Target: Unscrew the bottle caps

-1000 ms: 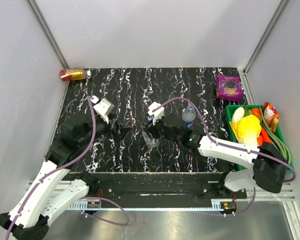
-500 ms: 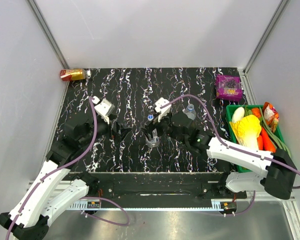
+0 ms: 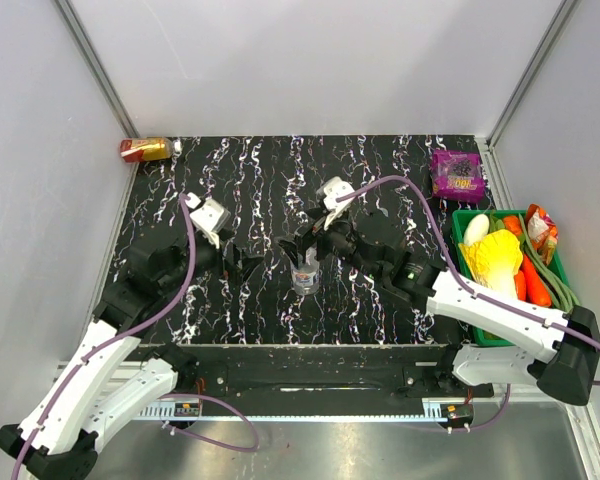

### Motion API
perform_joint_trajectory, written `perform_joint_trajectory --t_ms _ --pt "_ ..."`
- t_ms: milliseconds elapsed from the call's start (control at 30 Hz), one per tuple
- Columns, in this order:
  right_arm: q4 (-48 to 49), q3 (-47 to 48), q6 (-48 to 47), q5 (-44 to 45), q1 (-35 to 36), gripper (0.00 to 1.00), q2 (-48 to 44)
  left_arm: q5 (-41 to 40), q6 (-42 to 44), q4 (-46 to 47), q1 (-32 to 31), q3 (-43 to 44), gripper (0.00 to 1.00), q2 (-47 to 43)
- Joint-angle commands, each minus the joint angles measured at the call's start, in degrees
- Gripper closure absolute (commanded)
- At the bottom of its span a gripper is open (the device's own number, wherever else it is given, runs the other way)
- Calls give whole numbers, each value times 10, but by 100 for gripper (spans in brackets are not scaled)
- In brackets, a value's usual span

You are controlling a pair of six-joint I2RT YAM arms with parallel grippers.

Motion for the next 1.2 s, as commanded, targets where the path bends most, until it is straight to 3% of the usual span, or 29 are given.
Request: perform_joint_trajectory --t_ms 0,667,900,1167 --pt "-1 32 9 -3 6 0 -2 1 -1 25 1 -5 1 4" --pt "-121 158 14 26 -21 0 107 -157 -42 -13 5 9 1 119" --pt "-145 185 78 -57 -109 0 132 -156 -53 -8 19 1 1 136" --pt "-179 188 134 -94 -237 0 134 -156 -63 7 57 -18 1 145"
